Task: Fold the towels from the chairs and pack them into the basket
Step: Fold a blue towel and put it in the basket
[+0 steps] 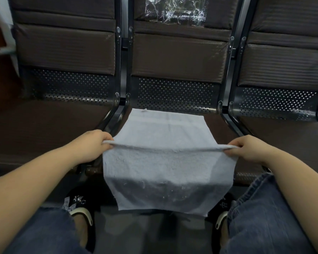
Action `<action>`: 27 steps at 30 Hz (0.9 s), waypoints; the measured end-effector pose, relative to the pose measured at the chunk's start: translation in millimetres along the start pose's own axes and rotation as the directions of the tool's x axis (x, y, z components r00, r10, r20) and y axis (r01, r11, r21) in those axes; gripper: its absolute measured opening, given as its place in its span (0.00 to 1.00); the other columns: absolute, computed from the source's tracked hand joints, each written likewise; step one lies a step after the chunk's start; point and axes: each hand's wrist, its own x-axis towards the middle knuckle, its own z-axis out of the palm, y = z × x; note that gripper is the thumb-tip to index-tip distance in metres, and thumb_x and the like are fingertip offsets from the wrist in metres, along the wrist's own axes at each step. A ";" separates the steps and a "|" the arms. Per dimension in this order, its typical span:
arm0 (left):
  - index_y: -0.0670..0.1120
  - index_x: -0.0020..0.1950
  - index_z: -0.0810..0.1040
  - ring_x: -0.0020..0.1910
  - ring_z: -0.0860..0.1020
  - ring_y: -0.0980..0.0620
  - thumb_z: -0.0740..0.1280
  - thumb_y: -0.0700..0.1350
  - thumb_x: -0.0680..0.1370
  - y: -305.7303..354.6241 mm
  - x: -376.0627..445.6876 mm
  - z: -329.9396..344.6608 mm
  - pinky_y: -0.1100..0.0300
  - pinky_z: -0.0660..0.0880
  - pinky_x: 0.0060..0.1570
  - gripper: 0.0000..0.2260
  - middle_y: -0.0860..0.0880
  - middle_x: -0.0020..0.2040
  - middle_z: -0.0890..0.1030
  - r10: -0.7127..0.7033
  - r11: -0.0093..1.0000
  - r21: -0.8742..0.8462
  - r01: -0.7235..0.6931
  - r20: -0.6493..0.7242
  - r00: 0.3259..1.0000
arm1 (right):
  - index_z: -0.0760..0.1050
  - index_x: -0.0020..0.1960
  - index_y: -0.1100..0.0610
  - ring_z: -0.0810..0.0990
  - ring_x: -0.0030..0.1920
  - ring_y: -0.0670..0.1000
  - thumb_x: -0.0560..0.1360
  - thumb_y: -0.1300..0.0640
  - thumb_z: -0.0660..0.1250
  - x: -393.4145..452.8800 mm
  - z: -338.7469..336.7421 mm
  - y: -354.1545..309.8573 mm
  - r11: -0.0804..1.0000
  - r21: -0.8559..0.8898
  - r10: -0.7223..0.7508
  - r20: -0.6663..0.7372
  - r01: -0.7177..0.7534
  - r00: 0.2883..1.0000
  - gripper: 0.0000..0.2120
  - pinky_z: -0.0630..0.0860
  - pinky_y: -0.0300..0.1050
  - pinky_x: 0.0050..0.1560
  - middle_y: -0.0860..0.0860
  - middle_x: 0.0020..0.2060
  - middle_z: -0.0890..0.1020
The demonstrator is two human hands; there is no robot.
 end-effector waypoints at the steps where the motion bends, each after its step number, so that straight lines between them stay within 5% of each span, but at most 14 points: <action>1: 0.52 0.47 0.78 0.49 0.73 0.52 0.64 0.48 0.79 -2.1 -0.1 -1.6 0.58 0.67 0.48 0.04 0.54 0.44 0.72 0.014 1.000 0.018 -0.013 -0.054 0.998 | 0.81 0.46 0.55 0.77 0.45 0.50 0.75 0.55 0.69 -1.8 -1.0 -0.9 0.999 0.026 -0.021 -0.038 0.022 0.999 0.04 0.70 0.44 0.44 0.52 0.45 0.82; 4: 0.54 0.44 0.77 0.53 0.72 0.53 0.65 0.48 0.79 -10.1 -1.4 -5.6 0.59 0.66 0.54 0.04 0.53 0.49 0.72 0.083 0.994 -0.060 -0.097 -0.203 0.976 | 0.79 0.51 0.56 0.74 0.34 0.45 0.78 0.54 0.65 -7.4 -5.1 -1.6 0.979 0.185 -0.053 -0.170 0.084 0.984 0.08 0.67 0.39 0.35 0.48 0.37 0.80; 7: 0.52 0.41 0.81 0.52 0.79 0.51 0.66 0.58 0.75 -16.6 -5.8 -13.4 0.56 0.71 0.53 0.11 0.52 0.47 0.82 0.054 0.930 -0.354 -0.095 -0.125 0.991 | 0.80 0.50 0.56 0.72 0.23 0.39 0.79 0.52 0.62 -9.4 -8.3 1.8 0.952 0.298 -0.003 -0.204 0.065 0.979 0.10 0.64 0.37 0.28 0.41 0.22 0.77; 9: 0.52 0.45 0.84 0.49 0.82 0.55 0.68 0.74 0.60 -19.4 -11.6 -18.0 0.56 0.73 0.52 0.29 0.52 0.46 0.85 0.059 0.848 -0.527 -0.050 0.000 0.998 | 0.81 0.51 0.56 0.79 0.35 0.43 0.79 0.51 0.62 -9.4 -8.0 4.5 0.929 0.369 0.028 -0.141 0.026 0.990 0.12 0.73 0.43 0.38 0.44 0.33 0.83; 11: 0.52 0.46 0.85 0.46 0.83 0.56 0.70 0.77 0.49 -25.6 -12.1 -16.2 0.57 0.73 0.49 0.38 0.50 0.47 0.85 0.092 0.794 -0.608 0.006 0.130 0.987 | 0.81 0.53 0.56 0.81 0.47 0.51 0.79 0.52 0.62 -9.7 -6.5 6.3 0.924 0.383 0.039 -0.066 -0.011 0.997 0.11 0.76 0.49 0.52 0.50 0.44 0.84; 15: 0.49 0.45 0.85 0.43 0.83 0.51 0.72 0.76 0.47 -30.5 -1.6 -10.4 0.58 0.76 0.45 0.39 0.45 0.45 0.85 0.086 0.773 -0.633 0.045 0.175 0.981 | 0.80 0.54 0.56 0.79 0.47 0.49 0.80 0.52 0.60 -3.9 -4.0 6.0 0.954 0.301 0.028 -0.028 -0.018 0.999 0.12 0.74 0.45 0.49 0.49 0.45 0.83; 18: 0.47 0.44 0.84 0.44 0.83 0.44 0.70 0.74 0.58 -30.3 13.1 -9.5 0.49 0.77 0.51 0.33 0.43 0.43 0.85 0.012 0.840 -0.542 0.000 0.019 1.000 | 0.78 0.55 0.56 0.79 0.47 0.52 0.81 0.51 0.59 8.0 -2.1 0.5 0.974 0.227 0.007 -0.124 0.021 0.992 0.12 0.74 0.47 0.47 0.52 0.46 0.82; 21: 0.46 0.43 0.82 0.46 0.80 0.41 0.64 0.57 0.78 -23.4 35.4 -9.5 0.51 0.73 0.47 0.16 0.42 0.43 0.83 -0.042 0.930 -0.363 -0.054 -0.251 0.967 | 0.75 0.62 0.59 0.75 0.50 0.55 0.82 0.50 0.56 27.1 0.9 -10.0 0.990 0.129 -0.023 -0.291 0.063 0.956 0.17 0.68 0.46 0.48 0.57 0.54 0.79; 24: 0.43 0.43 0.79 0.40 0.76 0.47 0.60 0.52 0.81 -9.5 58.1 -7.8 0.58 0.67 0.37 0.16 0.44 0.39 0.80 -0.058 0.952 -0.294 -0.084 -0.444 0.894 | 0.73 0.62 0.60 0.74 0.51 0.56 0.82 0.49 0.54 52.3 10.4 -23.6 0.986 0.138 -0.027 -0.446 0.098 0.895 0.18 0.65 0.45 0.46 0.58 0.53 0.78; 27: 0.43 0.42 0.77 0.42 0.75 0.45 0.58 0.51 0.82 -6.1 82.9 6.6 0.55 0.65 0.35 0.16 0.45 0.39 0.78 -0.108 0.959 -0.282 -0.017 -0.422 0.900 | 0.73 0.62 0.60 0.75 0.53 0.58 0.83 0.49 0.53 78.0 32.0 -29.2 0.988 0.150 0.025 -0.461 0.049 0.887 0.18 0.65 0.45 0.47 0.58 0.54 0.78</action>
